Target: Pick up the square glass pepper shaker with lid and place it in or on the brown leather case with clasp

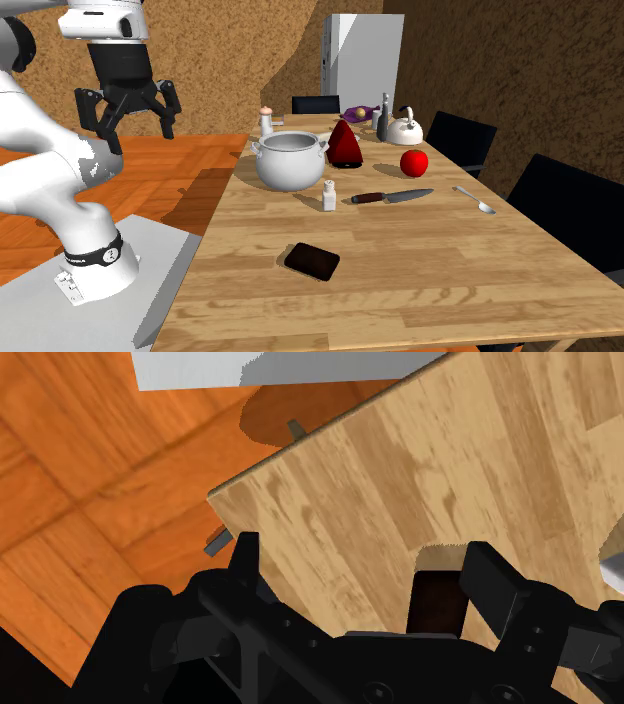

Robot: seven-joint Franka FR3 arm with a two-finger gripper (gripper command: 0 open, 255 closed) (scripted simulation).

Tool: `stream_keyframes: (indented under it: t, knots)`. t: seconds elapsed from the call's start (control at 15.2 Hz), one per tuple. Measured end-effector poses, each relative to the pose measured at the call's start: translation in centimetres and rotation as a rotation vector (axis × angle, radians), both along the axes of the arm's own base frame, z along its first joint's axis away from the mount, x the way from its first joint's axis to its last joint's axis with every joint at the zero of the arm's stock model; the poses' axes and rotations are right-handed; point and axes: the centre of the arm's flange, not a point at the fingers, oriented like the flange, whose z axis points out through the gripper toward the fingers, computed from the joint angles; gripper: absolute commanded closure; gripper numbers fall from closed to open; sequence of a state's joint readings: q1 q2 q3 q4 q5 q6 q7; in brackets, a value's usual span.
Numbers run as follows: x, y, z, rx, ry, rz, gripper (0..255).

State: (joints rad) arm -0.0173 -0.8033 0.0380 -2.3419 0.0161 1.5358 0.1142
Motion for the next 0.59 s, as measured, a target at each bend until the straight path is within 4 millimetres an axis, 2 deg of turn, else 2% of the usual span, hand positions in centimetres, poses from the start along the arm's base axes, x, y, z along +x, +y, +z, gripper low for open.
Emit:
stream_keyframes:
  t: [0.2,0.59]
  knots:
    - [0.5,1.1,-0.6,-0.001,-0.004,-0.003,0]
    - [2.8,7.9,-3.9,-0.003,-0.026,-0.018,0]
